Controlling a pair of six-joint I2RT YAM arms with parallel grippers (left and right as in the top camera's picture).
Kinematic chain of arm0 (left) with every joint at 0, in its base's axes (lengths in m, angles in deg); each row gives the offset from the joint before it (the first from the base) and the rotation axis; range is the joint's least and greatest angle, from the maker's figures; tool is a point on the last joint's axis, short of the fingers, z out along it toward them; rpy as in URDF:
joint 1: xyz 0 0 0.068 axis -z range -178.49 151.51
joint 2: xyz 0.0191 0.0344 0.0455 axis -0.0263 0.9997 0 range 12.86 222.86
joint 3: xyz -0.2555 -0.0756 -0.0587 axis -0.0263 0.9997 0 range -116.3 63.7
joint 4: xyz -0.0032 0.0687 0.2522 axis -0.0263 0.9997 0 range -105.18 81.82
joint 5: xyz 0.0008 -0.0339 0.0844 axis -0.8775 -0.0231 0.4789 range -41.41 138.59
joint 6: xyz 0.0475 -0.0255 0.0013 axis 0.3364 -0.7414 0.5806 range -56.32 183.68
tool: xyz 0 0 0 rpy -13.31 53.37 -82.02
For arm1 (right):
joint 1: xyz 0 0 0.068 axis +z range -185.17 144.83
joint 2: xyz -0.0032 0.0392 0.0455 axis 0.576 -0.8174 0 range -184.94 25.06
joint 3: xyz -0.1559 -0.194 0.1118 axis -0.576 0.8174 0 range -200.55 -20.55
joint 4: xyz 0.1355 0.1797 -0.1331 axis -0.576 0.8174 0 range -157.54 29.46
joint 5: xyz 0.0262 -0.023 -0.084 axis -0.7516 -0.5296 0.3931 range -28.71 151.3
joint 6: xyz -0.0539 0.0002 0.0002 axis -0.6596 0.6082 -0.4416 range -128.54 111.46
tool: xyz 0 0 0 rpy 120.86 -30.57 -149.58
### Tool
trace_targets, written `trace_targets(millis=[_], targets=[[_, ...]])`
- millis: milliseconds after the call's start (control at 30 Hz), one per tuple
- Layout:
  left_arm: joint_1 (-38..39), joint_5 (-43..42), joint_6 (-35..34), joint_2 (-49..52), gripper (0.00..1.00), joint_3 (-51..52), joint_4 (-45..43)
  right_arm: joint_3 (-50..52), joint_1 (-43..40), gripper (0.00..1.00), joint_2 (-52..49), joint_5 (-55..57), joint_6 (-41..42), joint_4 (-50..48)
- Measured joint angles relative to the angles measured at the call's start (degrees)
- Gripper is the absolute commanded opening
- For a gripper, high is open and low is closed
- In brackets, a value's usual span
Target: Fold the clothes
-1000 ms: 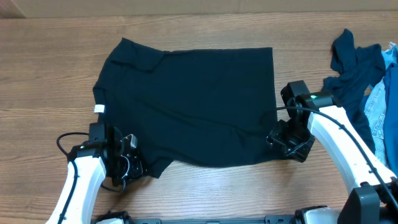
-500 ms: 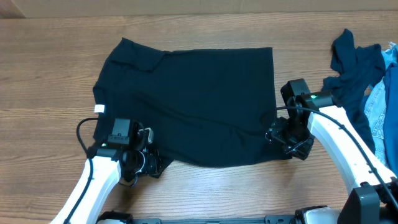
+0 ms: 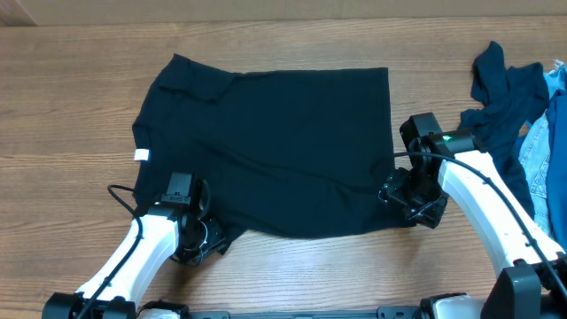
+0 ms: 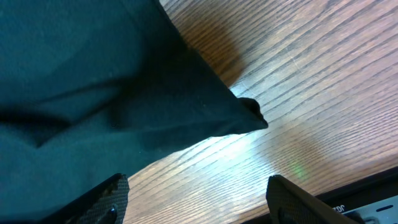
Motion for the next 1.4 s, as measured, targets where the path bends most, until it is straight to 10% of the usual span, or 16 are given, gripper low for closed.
trace_targets(millis=[367,667,1033,1167,1400], targets=[[0.0,1.6,-0.6,-12.5,0.04,-11.9,20.8,0.0,0.0,0.70,0.0,1.4,-0.5,-1.3],[0.0,9.4,1.6,-18.1,0.04,-19.5,23.8,0.0,0.0,0.82,0.0,-1.4,-1.9,-0.5],[0.0,11.3,1.6,-16.8,0.05,-19.5,23.1,16.0,0.0,0.75,0.1,-13.8,1.8,-6.1],[0.0,11.3,2.0,-16.8,0.05,-19.5,23.0,20.4,0.0,0.61,0.1,-14.4,5.3,-13.5],[0.0,11.3,2.0,-16.8,0.06,-19.5,23.0,23.2,0.0,0.04,0.2,-14.8,8.5,-16.5]])
